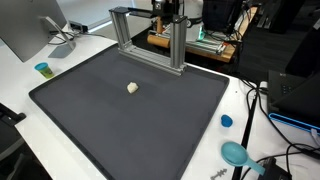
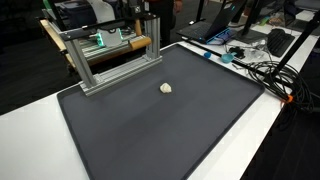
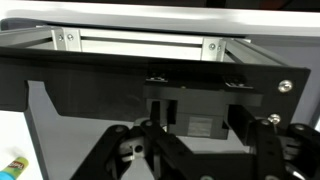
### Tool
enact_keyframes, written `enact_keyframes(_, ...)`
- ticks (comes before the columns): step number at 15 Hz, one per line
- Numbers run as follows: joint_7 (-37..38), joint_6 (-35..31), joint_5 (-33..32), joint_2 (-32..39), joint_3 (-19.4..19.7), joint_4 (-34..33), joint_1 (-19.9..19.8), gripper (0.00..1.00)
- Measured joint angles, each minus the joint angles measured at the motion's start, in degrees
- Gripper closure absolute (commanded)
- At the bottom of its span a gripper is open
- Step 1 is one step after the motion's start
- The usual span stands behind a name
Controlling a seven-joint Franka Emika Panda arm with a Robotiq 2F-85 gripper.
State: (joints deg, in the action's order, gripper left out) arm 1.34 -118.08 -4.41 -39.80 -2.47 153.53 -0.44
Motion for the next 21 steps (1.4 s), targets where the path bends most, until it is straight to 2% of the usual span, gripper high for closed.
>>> enact_keyframes(2, 0.48, -0.07, 0.12, 0.04, 0.1, 0.0, -0.05, 0.09)
enact_keyframes(3, 0.62, -0.1, 0.2, 0.05, 0.21, 0.0, -0.05, 0.18)
enact_keyframes(4, 0.79, -0.13, 0.29, 0.06, 0.27, 0.0, -0.06, 0.2)
enact_keyframes(7, 1.07, -0.48, 0.96, 0.07, 0.49, 0.0, -0.05, 0.35)
enact_keyframes(8, 1.15, -0.73, 1.36, 0.08, 0.51, 0.01, -0.04, 0.31)
enact_keyframes(11, 1.21, -1.33, 2.0, 0.24, 0.68, 0.17, -0.04, 0.3)
enact_keyframes(12, 1.3, -1.51, 2.01, 0.33, 0.74, 0.29, -0.06, 0.26)
enact_keyframes(14, 2.1, -2.0, 2.0, 0.44, 0.76, 0.66, -0.32, 0.29)
enact_keyframes(15, 2.89, -2.11, 1.98, 0.47, 0.75, 0.79, -0.53, 0.45)
enact_keyframes(17, 4.94, -2.25, 1.97, 0.48, 0.69, 0.81, -0.98, 0.58)
enact_keyframes(18, 6.01, -2.5, 2.06, 0.44, 0.65, 0.8, -1.08, 0.64)
enact_keyframes(21, 9.1, -2.96, 2.36, 0.31, -0.04, 0.8, -1.01, 0.72)
